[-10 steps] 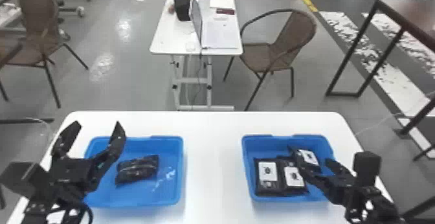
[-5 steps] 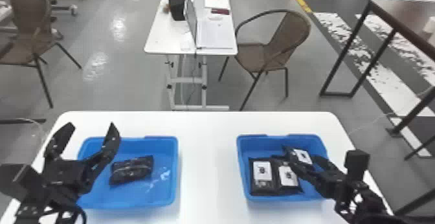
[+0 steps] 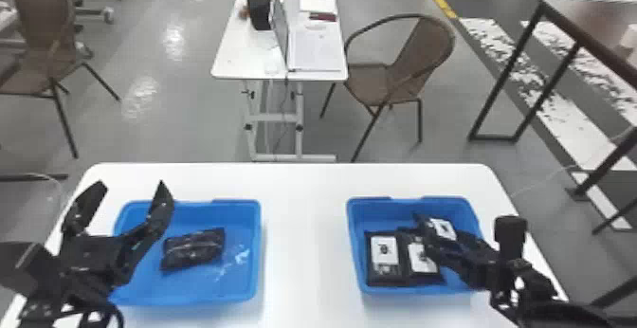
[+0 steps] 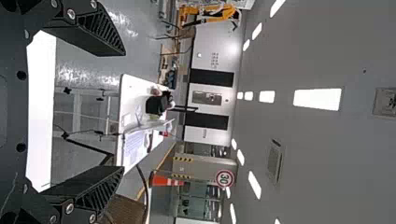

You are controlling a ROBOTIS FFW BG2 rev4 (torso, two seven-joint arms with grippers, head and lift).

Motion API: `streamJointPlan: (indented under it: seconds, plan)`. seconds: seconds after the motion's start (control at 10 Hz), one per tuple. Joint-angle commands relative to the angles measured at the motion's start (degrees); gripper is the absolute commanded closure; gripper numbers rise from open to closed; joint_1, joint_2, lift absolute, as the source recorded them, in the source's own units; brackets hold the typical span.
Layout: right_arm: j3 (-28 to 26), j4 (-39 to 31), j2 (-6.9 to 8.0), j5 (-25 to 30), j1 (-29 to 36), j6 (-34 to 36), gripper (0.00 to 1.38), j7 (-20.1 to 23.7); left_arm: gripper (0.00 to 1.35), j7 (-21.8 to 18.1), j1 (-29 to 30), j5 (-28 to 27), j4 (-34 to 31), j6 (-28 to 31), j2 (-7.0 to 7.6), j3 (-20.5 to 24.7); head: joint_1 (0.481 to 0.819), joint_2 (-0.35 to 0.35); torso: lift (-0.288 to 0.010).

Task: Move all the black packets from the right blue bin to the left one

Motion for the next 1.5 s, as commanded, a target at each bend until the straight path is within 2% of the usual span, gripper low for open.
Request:
streamJointPlan:
  seconds: [0.0,0.3,0.6,0.8,0.9,1.0,1.4]
  plan:
    - [0.63,3.06,-0.55,1.21,-2.21,-0.46,0.29,0.00,0.17,-0.05,-0.01,-0.09,0.09,0.15,-0.15,-0.08,0.695,-0.092,0.000]
    - [1.07,6.67,-0.55,2.62,-4.06,-0.55,0.29,0.26,0.17,-0.14,-0.09,0.09,0.09,0.15,-0.15,-0.17,0.695,-0.091,0.000]
    - [1.16,8.16,-0.91,6.57,-6.34,2.97,0.33,-0.62,0.17,-0.14,-0.09,0.09,0.35,0.32,-0.15,-0.17,0.695,-0.095,0.000]
    - [1.43,3.33,0.41,6.48,-5.46,6.57,0.85,-2.03,0.17,-0.23,0.17,0.44,0.97,0.15,-0.15,0.09,0.695,-0.099,0.000]
    - [1.43,-1.33,1.55,5.08,-3.44,9.12,1.05,-4.22,0.17,-0.23,0.34,0.44,1.06,0.15,-0.15,0.35,0.695,-0.093,0.000]
    - [1.43,-4.67,2.35,3.23,-1.60,10.44,1.08,-5.63,0.17,-0.76,0.34,0.35,1.23,0.06,-0.15,0.97,0.695,-0.087,0.000]
    - [3.80,-9.59,2.61,3.41,0.07,12.64,1.10,-6.60,0.17,-2.25,0.43,0.62,2.29,-0.29,-0.15,2.64,0.695,-0.047,0.000]
